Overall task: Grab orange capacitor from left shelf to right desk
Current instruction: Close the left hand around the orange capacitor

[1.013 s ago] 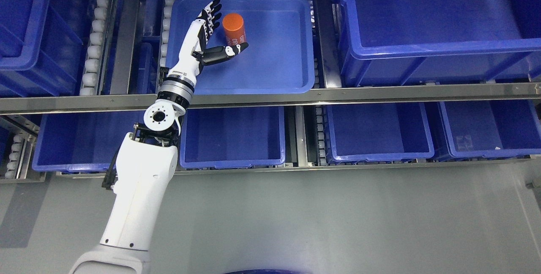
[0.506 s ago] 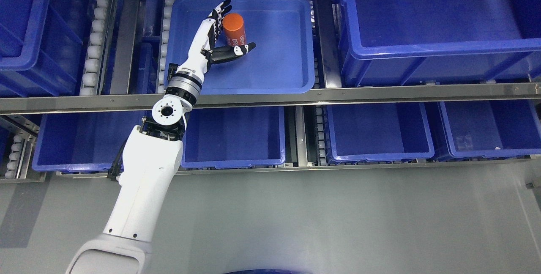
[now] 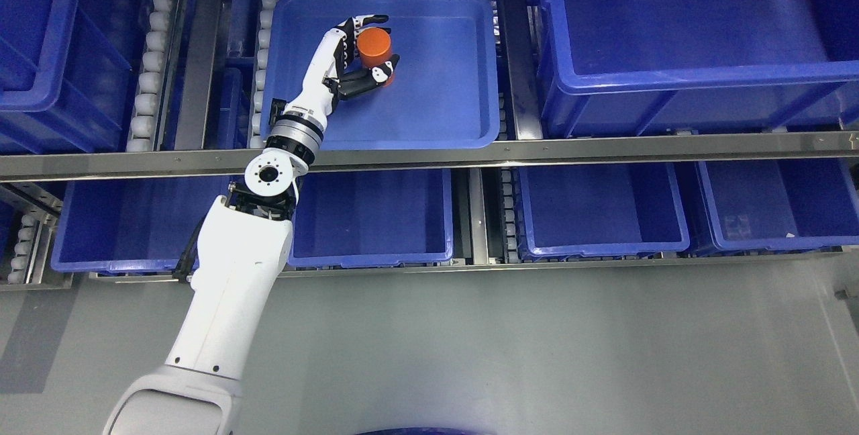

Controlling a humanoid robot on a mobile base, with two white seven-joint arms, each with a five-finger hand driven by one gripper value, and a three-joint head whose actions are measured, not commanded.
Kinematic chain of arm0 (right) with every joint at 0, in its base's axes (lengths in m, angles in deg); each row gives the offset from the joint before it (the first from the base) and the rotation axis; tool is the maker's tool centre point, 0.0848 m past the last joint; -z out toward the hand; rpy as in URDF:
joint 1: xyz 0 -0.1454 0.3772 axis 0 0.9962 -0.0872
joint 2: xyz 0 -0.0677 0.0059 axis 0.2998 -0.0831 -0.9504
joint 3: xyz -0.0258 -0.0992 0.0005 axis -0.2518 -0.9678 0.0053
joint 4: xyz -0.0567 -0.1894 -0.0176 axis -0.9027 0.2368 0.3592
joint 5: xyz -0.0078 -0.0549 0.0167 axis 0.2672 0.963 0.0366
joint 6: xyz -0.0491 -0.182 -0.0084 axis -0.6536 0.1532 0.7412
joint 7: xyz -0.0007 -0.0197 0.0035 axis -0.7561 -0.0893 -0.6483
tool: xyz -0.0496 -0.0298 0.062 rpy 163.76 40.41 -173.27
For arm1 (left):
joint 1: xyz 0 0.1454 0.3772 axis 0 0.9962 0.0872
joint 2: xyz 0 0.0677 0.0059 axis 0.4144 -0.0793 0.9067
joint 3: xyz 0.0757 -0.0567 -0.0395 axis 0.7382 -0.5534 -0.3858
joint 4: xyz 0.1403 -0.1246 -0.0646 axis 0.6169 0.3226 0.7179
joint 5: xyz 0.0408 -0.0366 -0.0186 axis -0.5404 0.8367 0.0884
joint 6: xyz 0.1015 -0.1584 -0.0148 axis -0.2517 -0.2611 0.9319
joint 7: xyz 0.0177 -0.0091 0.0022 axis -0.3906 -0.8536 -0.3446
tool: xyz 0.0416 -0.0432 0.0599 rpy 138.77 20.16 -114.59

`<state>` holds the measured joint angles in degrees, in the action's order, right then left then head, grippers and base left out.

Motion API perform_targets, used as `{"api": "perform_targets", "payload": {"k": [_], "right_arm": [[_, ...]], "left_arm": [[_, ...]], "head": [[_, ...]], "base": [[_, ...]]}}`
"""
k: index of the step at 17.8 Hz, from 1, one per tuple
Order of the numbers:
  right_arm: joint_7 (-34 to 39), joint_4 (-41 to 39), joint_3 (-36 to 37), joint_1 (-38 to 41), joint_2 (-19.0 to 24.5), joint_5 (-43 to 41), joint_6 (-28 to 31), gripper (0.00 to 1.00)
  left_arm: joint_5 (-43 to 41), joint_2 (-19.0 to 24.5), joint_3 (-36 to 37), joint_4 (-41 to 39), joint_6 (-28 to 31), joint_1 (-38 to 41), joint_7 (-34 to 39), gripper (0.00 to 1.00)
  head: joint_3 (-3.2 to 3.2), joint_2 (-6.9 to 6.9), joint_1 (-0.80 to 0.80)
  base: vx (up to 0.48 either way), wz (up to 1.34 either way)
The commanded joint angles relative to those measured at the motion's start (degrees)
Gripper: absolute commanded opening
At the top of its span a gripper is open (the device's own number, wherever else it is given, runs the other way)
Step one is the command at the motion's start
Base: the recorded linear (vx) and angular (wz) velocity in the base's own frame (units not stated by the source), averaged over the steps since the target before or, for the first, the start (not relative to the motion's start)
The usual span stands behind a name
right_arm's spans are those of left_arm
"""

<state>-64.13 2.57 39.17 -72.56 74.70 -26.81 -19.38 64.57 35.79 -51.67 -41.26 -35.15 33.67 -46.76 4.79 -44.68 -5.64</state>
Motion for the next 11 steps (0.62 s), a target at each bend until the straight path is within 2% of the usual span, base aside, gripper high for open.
{"api": "perform_targets", "payload": {"k": [1,5,11], "right_arm": [[-0.01,-1.00,0.97,0.18,-1.00,0.18,-0.01,1.00],[-0.01,-1.00,0.97,0.18,-1.00,0.18,-0.01,1.00],[-0.01,-1.00,0.97,0.18,-1.00,0.18,-0.01,1.00]], "left_arm": [[0.34,1.00,-0.68,1.00,-1.84,-0.14,0.06,0.19],[1.05,1.00,-1.03,1.26,-3.86,-0.05,0.15,0.00],[3.16,1.00,-1.91,-0.14,-6.85,-0.22,0.15,0.00]], "head": [[0.00,0.00,0.00],[0.00,0.00,0.00],[0.00,0.00,0.00]], "base": [[0.000,0.00],[0.000,0.00],[0.000,0.00]]}}
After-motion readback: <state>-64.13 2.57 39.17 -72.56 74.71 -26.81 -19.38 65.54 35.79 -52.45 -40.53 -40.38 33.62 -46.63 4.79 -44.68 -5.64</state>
